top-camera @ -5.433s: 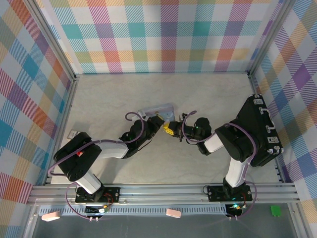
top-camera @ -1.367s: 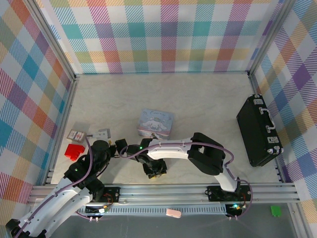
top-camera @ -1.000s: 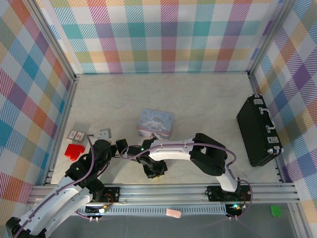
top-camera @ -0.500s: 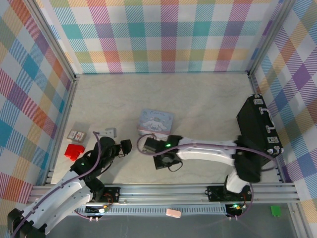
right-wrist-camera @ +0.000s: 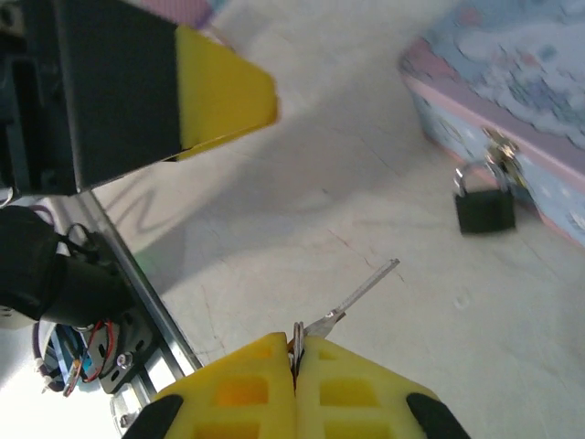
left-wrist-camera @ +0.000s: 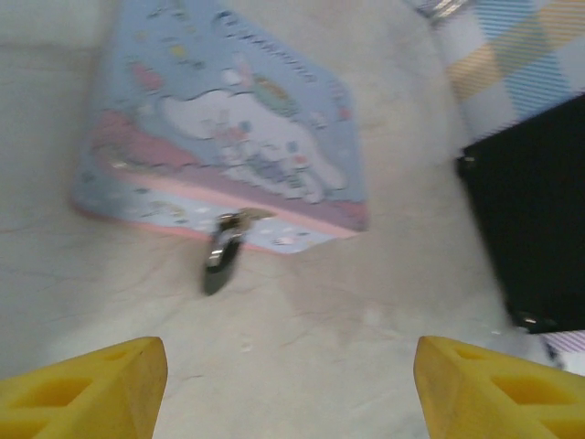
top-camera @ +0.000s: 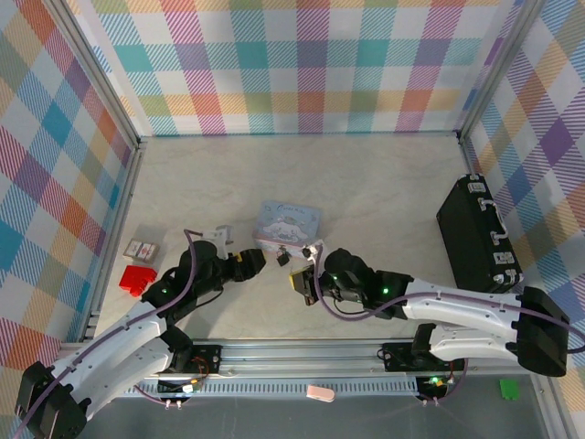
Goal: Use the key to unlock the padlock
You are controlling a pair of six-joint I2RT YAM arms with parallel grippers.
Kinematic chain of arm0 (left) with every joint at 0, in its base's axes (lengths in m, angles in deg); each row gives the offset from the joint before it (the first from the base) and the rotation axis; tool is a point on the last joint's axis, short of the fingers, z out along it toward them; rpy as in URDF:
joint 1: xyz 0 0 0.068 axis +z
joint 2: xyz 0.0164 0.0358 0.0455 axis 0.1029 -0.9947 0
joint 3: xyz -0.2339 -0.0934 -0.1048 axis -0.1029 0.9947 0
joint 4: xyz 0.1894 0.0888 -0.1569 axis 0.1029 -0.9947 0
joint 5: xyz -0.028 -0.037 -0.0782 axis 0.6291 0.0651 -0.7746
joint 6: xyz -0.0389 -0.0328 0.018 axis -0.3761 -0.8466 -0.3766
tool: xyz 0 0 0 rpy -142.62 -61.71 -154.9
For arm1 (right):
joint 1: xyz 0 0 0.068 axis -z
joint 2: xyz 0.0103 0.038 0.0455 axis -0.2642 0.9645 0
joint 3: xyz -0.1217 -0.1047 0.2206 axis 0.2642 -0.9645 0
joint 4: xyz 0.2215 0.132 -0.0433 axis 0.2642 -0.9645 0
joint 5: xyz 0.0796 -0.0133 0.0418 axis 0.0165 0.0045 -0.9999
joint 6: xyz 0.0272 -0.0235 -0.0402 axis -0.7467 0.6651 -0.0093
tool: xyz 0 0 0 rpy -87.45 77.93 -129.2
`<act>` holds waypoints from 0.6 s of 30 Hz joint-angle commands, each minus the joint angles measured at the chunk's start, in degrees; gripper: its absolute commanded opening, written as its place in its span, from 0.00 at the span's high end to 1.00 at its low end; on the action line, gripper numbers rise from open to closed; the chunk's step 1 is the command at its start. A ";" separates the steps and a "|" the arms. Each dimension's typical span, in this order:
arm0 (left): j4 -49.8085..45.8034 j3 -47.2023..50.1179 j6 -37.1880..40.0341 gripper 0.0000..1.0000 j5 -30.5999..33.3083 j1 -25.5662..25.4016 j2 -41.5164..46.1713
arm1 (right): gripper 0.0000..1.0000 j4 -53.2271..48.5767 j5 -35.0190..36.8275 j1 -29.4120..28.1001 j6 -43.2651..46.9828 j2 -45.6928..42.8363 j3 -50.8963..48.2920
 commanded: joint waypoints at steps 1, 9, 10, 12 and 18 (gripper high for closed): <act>6.68 -3.70 -2.50 0.29 -7.29 0.37 -0.72 | 1.00 18.56 -2.83 0.21 10.34 -1.64 -3.41; 8.70 -6.82 -4.33 0.33 -11.94 0.28 -3.64 | 1.00 29.33 -7.32 0.21 21.59 2.43 -6.51; 8.10 -7.35 -3.86 0.33 -12.51 0.28 -3.96 | 1.00 30.33 -7.61 0.21 22.78 2.73 -6.80; 7.01 -8.25 -3.11 0.34 -13.22 0.18 -4.45 | 1.00 30.45 -7.41 0.28 24.49 3.36 -6.67; 7.56 -9.26 -2.52 0.37 -15.34 -0.50 -5.42 | 1.00 32.80 -7.36 1.57 25.45 5.21 -6.36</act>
